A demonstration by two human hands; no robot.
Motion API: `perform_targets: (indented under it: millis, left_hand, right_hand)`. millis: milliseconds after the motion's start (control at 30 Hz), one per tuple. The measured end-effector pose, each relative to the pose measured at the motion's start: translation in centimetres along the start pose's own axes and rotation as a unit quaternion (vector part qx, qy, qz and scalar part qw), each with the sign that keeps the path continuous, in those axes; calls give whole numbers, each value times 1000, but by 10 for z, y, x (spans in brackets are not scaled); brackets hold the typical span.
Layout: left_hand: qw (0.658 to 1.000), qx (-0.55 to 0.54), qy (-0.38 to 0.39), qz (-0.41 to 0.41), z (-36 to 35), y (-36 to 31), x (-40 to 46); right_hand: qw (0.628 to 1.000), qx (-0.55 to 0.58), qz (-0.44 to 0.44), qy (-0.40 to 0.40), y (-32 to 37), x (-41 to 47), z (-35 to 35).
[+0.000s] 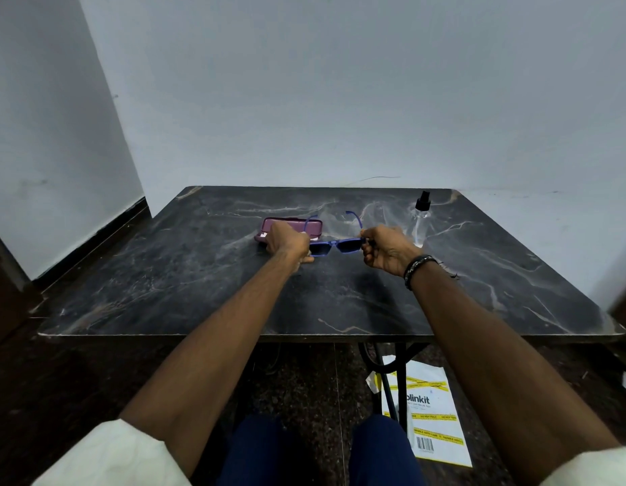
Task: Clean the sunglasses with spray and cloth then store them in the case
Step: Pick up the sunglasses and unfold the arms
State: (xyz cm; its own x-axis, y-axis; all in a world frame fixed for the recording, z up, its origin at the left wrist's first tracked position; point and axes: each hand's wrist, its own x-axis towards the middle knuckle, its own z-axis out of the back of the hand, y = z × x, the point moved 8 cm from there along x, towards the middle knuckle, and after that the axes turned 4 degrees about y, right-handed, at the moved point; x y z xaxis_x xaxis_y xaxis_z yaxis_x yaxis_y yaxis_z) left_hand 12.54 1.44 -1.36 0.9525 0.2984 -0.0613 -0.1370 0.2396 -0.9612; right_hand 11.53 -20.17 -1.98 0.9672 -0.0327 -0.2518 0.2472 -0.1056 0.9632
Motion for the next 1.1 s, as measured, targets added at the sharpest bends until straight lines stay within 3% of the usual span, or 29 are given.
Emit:
perform_targets:
  millis: [167, 433, 600, 1100]
  left_hand:
    - [998, -61, 18, 25, -6, 3, 2]
    - [968, -170, 151, 107, -26, 11, -2]
    - [950, -208, 197, 126, -29, 15, -4]
    - [966, -189, 166, 55, -35, 10, -3]
  right_hand:
    - [1000, 7, 10, -13, 1, 1, 4]
    - [1000, 6, 8, -17, -2, 9, 17]
    - [999, 19, 13, -27, -2, 12, 25]
    - [999, -25, 29, -32, -2, 5, 48]
